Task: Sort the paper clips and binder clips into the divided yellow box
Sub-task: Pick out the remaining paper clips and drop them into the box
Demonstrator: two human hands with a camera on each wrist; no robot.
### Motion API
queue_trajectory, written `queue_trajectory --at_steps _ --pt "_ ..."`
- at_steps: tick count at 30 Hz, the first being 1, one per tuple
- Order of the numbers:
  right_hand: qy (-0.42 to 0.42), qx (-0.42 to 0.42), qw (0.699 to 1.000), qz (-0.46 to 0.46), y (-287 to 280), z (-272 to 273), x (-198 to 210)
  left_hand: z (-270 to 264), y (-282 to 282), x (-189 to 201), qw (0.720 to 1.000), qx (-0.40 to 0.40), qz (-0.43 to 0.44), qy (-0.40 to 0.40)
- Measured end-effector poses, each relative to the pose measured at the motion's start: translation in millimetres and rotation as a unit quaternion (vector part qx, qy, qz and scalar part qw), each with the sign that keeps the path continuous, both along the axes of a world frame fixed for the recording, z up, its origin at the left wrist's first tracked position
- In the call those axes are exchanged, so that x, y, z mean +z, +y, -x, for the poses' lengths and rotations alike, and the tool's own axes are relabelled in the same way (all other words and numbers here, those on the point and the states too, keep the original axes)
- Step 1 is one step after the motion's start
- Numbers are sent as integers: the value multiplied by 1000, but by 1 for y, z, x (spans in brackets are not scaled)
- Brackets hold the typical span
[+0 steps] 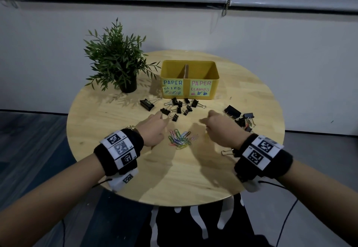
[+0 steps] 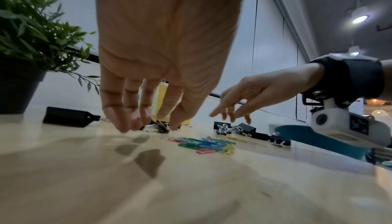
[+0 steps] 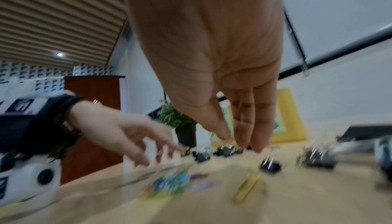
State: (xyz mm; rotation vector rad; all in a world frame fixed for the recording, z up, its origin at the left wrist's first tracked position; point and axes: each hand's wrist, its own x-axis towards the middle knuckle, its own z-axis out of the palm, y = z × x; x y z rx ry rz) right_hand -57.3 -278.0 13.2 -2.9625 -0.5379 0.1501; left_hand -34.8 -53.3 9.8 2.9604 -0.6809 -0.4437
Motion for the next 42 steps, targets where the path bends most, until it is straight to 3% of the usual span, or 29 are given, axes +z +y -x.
queue_trajectory --at_steps 3,8,13,16,23,28,31,34,42 --pt "17 -32 998 55 -11 1 6 -2 0 -1 998 10 -18 52" --pt "43 20 996 80 4 28 -10 13 -11 -11 997 -28 -43 64" --pt "-2 -11 1000 1 19 24 -6 13 -20 -14 999 17 8 44" --pt "68 -55 996 0 22 9 -7 10 -23 -12 998 48 28 32" --pt "115 -43 987 -100 43 -17 -16 0 -29 -16 995 56 86 11" --pt "93 1 992 -82 44 -29 -21 -3 -34 -20 996 51 60 -42" --pt "98 16 992 -83 42 -34 -16 -10 -30 -18 995 51 83 -10" --pt "164 3 982 -91 43 -42 -8 -23 -26 -16 993 45 99 52" --pt "247 -8 968 -44 56 -69 6 -43 -29 0 997 -31 33 59"
